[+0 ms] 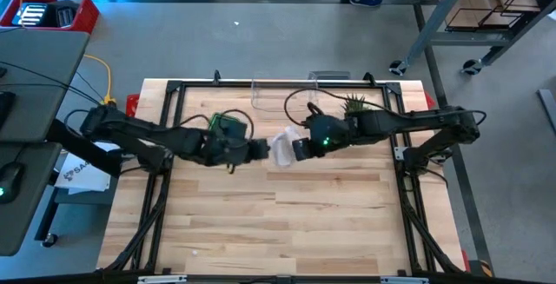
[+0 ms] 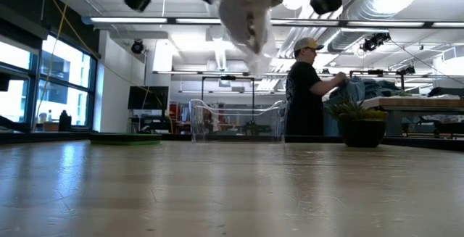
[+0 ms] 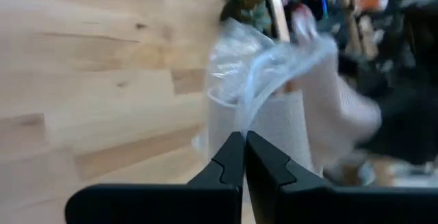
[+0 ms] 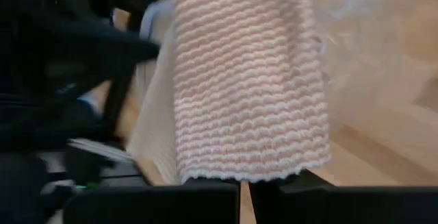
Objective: Roll bandage
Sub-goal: Put the rolled bandage into the transparent zip bag
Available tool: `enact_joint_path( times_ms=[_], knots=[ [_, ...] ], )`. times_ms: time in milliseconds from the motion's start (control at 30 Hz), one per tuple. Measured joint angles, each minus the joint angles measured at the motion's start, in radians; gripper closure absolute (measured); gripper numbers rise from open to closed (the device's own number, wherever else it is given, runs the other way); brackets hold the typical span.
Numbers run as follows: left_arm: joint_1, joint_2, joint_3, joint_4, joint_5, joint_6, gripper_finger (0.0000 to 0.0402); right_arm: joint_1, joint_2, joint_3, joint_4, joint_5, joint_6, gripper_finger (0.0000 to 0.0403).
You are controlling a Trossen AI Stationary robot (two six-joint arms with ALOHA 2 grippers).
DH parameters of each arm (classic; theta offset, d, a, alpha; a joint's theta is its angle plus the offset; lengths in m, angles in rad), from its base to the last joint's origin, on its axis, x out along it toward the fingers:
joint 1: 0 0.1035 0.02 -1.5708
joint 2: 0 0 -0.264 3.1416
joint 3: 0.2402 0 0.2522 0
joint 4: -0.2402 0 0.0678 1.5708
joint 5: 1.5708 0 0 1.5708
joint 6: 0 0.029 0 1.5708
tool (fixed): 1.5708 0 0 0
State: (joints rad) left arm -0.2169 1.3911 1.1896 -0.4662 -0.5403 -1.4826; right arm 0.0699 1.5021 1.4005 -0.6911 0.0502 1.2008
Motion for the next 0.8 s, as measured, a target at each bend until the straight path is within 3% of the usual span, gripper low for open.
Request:
enact_joint_path(
  times_ms=[100,200,267,367,433,500,600,800],
  knots=[
    [0.026,0.013,0.000,0.129,0.003,0.018,0.0401,0.036,0.001,0.052,-0.158,0.075,-0.025,0.0403],
    [0.043,0.017,0.003,0.204,0.046,0.087,0.0401,0.039,0.020,0.030,-0.313,-0.003,0.022,0.0403],
    [0.052,0.030,-0.002,0.232,0.094,0.098,0.0401,0.037,0.027,0.031,-0.273,-0.029,0.028,0.0403],
    [0.053,0.048,0.005,0.245,0.082,0.108,0.0401,0.077,0.000,0.075,-0.126,0.124,0.024,0.0403],
    [0.057,0.070,0.002,0.256,0.106,0.030,0.0401,0.062,0.010,0.074,-0.179,0.056,0.020,0.0403],
    [0.057,0.096,-0.002,0.333,0.158,0.073,0.0401,0.047,0.031,0.063,-0.254,0.002,0.032,0.0403],
    [0.050,0.103,0.004,0.403,0.174,0.103,0.0401,0.048,0.035,0.062,-0.195,0.059,0.029,0.0403],
    [0.026,0.088,-0.001,0.341,0.256,0.063,0.0401,0.047,0.034,0.063,-0.211,-0.022,0.049,0.0403]
  ],
)
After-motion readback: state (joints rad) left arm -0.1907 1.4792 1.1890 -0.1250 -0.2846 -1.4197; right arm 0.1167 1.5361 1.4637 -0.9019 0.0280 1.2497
